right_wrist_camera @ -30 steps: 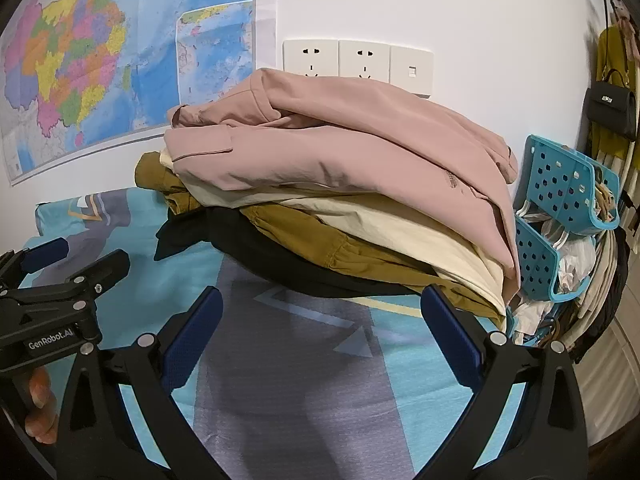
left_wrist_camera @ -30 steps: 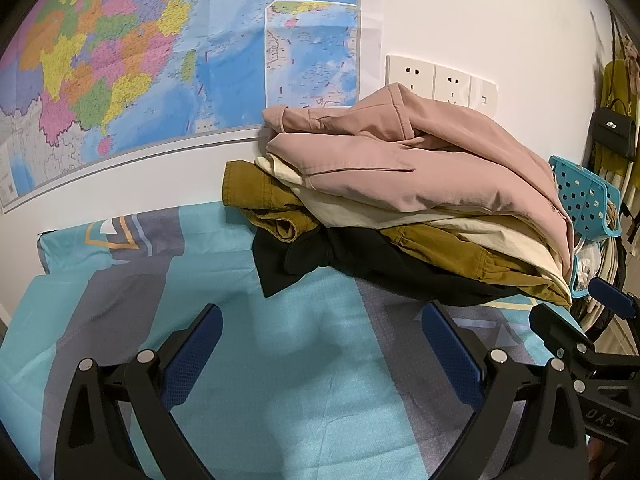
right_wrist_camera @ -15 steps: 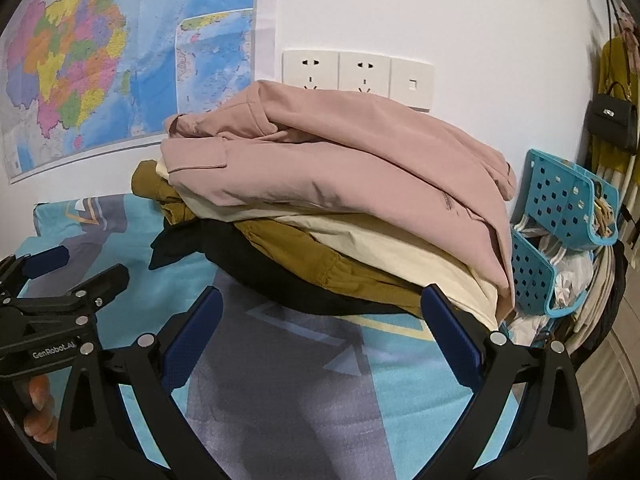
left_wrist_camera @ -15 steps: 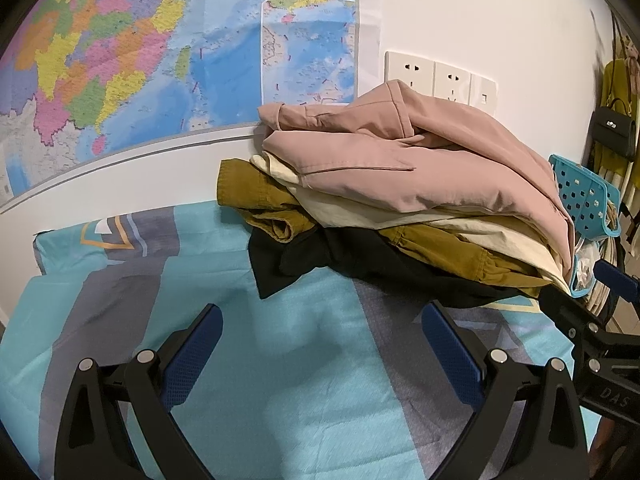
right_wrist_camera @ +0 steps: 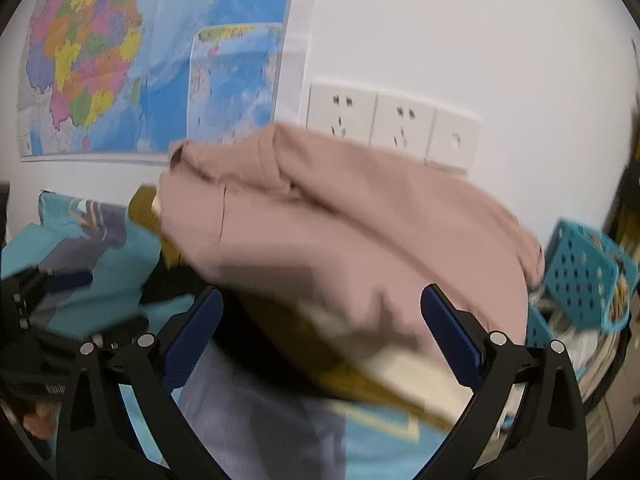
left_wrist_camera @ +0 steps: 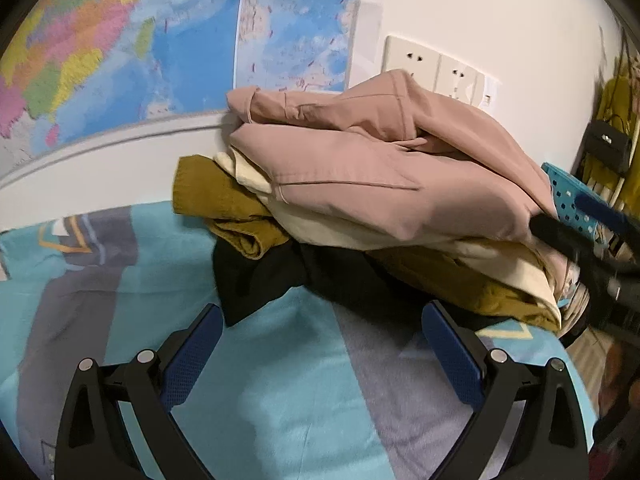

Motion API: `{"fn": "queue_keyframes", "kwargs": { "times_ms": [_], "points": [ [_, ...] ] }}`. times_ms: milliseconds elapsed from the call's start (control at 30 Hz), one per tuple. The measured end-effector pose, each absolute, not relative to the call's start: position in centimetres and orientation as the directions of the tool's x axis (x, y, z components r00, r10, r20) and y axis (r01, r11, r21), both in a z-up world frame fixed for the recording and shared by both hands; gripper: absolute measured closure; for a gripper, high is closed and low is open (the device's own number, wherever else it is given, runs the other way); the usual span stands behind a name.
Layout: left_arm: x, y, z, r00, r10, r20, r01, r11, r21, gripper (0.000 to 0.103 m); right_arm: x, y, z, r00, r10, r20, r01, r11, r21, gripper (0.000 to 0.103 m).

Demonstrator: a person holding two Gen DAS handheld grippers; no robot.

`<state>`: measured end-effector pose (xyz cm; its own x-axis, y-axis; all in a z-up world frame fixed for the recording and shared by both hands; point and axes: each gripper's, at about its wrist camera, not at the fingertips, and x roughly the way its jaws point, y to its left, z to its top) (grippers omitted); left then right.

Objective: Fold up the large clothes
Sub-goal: 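Grasp the pink jacket collar with the right gripper while the left gripper grasps it too, then lift the pink jacket off the pile with both grippers, shaking it out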

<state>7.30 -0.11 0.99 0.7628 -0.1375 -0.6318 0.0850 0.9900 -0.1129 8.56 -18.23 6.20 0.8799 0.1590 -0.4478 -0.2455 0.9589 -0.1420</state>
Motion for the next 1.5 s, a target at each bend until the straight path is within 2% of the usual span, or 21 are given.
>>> {"fn": "queue_keyframes", "kwargs": {
  "times_ms": [233, 467, 600, 633, 667, 700, 800, 1033, 1300, 1500],
  "points": [
    [10.8, 1.7, 1.5, 0.765, -0.154, -0.626, 0.05, 0.982, -0.181, 0.007, 15.9, -13.9, 7.5, 0.889, 0.137, -0.437, -0.313, 0.878, -0.363, 0.006],
    [13.7, 1.8, 1.0, 0.746, -0.173, -0.643, 0.053, 0.978, -0.202, 0.007, 22.0, -10.3, 6.2, 0.852, 0.142, -0.504, -0.408, 0.783, -0.469, 0.006],
    [14.7, 1.9, 0.5, 0.741, -0.176, -0.648, 0.051, 0.977, -0.207, 0.007, 23.8, -8.4, 5.7, 0.866, 0.136, -0.48, -0.42, 0.72, -0.553, 0.006],
    [14.8, 2.0, 0.5, 0.742, -0.177, -0.646, 0.051, 0.977, -0.209, 0.007, 24.0, -8.2, 5.9, 0.864, 0.15, -0.481, -0.431, 0.713, -0.553, 0.009],
    [14.9, 2.1, 0.4, 0.744, -0.176, -0.645, 0.048, 0.976, -0.21, 0.007, 24.2, -8.3, 6.4, 0.853, 0.172, -0.492, -0.455, 0.706, -0.542, 0.034],
    [15.0, 2.2, 0.3, 0.743, -0.178, -0.645, 0.049, 0.976, -0.214, 0.007, 24.4, -8.4, 6.8, 0.834, 0.188, -0.518, -0.482, 0.703, -0.522, 0.071],
    [15.1, 2.4, 0.2, 0.746, -0.172, -0.643, 0.047, 0.977, -0.206, 0.007, 24.5, -9.7, 8.8, 0.813, 0.21, -0.543, -0.503, 0.723, -0.473, 0.086],
    [14.7, 3.0, 0.8, 0.791, -0.194, -0.581, 0.095, 0.976, -0.196, 0.007, 21.5, -17.2, 19.3, 0.849, 0.335, -0.407, -0.464, 0.842, -0.274, 0.09],
    [13.3, 1.6, 2.6, 0.861, -0.277, -0.427, 0.248, 0.961, -0.124, 0.007, 18.2, -22.2, 24.0, 0.877, 0.361, -0.317, -0.421, 0.895, -0.147, 0.092],
    [13.7, -1.4, 4.1, 0.828, -0.436, -0.353, 0.447, 0.893, -0.056, 0.007, 16.4, -24.9, 25.9, 0.888, 0.379, -0.262, -0.413, 0.906, -0.088, 0.092]
  ]
}}
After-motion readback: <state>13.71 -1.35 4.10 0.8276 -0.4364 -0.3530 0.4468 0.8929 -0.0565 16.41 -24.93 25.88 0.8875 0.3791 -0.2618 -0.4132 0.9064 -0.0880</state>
